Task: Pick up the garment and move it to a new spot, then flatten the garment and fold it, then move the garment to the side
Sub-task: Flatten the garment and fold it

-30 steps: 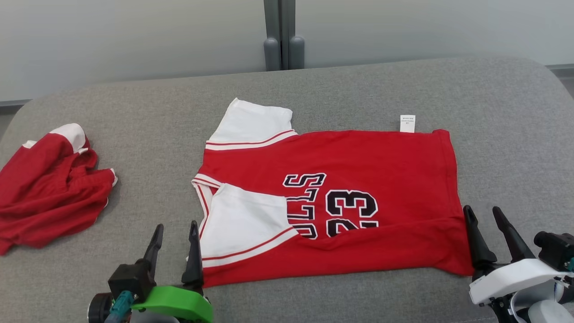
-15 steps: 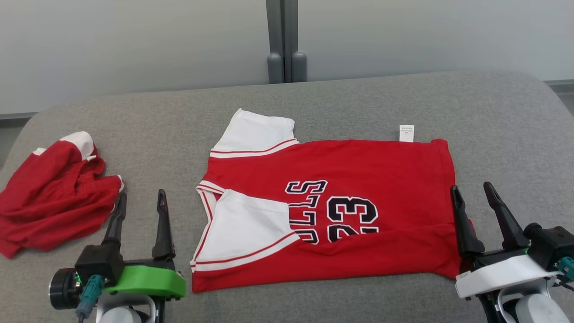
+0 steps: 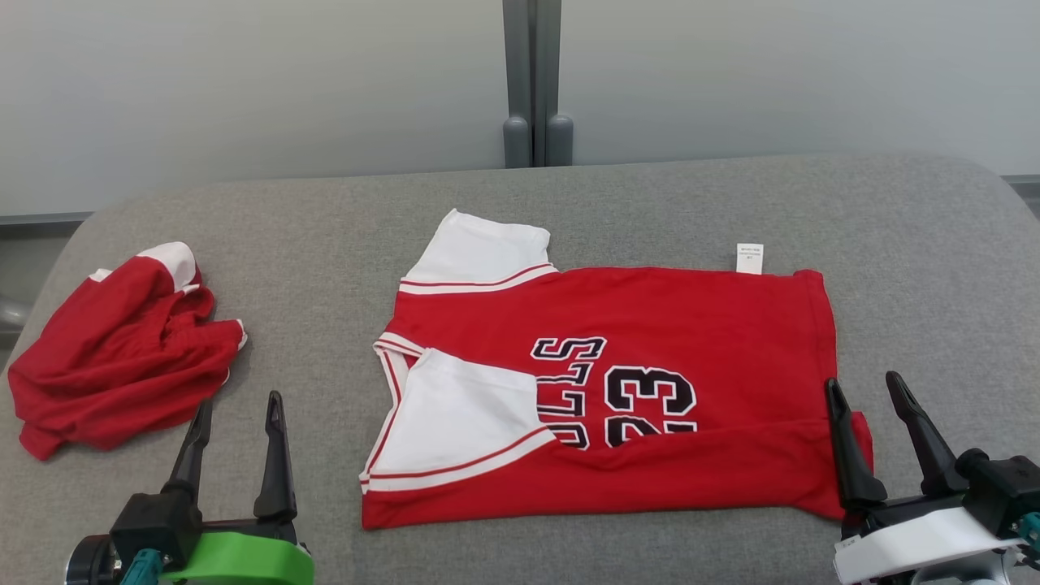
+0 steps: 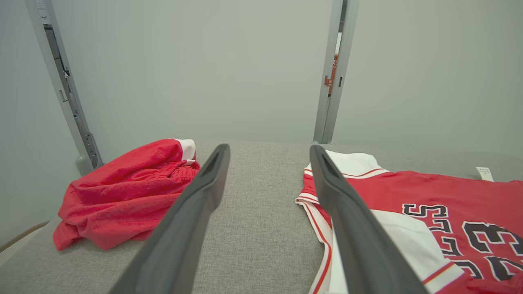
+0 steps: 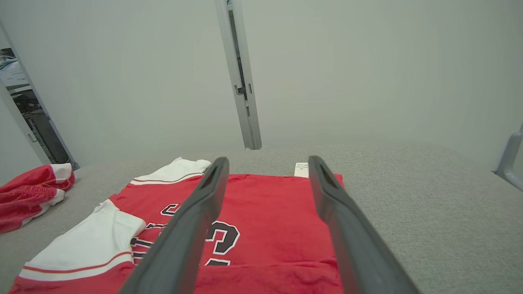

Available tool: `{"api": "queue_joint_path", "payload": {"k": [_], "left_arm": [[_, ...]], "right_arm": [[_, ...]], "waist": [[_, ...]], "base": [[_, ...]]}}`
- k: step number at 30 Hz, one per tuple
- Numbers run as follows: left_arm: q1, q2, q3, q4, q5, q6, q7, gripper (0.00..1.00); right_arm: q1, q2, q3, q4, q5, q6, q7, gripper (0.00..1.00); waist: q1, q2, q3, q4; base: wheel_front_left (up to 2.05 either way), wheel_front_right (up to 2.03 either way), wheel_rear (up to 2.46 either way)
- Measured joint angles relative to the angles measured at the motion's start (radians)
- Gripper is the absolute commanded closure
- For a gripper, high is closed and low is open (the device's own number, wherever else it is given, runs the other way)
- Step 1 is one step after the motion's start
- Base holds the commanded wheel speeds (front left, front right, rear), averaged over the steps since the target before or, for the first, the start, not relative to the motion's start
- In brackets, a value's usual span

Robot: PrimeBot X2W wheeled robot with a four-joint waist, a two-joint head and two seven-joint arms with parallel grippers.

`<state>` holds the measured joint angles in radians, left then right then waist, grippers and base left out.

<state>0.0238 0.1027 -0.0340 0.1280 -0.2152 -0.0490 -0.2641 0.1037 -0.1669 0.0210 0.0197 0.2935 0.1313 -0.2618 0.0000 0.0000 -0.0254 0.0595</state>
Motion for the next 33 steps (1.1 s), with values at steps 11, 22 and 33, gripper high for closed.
{"api": "queue_joint_path", "payload": {"k": [11, 22, 33], "left_arm": [[0.028, 0.013, -0.015, 0.004, -0.014, -0.021, 0.0, 0.0], [0.04, 0.012, -0.024, 0.01, -0.017, -0.011, 0.0, 0.0], [0.04, 0.012, -0.029, 0.011, -0.017, -0.004, 0.0, 0.0]], "right_arm": [[0.023, 0.014, -0.009, -0.006, -0.022, 0.0, 0.0, 0.0], [0.03, 0.023, -0.004, -0.003, -0.032, 0.0, 0.009, 0.0], [0.031, 0.027, -0.003, -0.007, -0.042, 0.0, 0.02, 0.0]], "waist": [[0.0, 0.0, -0.019, 0.012], [0.0, 0.0, -0.017, 0.015], [0.0, 0.0, -0.011, 0.015]], "base": [[0.0, 0.0, 0.0], [0.0, 0.0, 0.0], [0.0, 0.0, 0.0]]}}
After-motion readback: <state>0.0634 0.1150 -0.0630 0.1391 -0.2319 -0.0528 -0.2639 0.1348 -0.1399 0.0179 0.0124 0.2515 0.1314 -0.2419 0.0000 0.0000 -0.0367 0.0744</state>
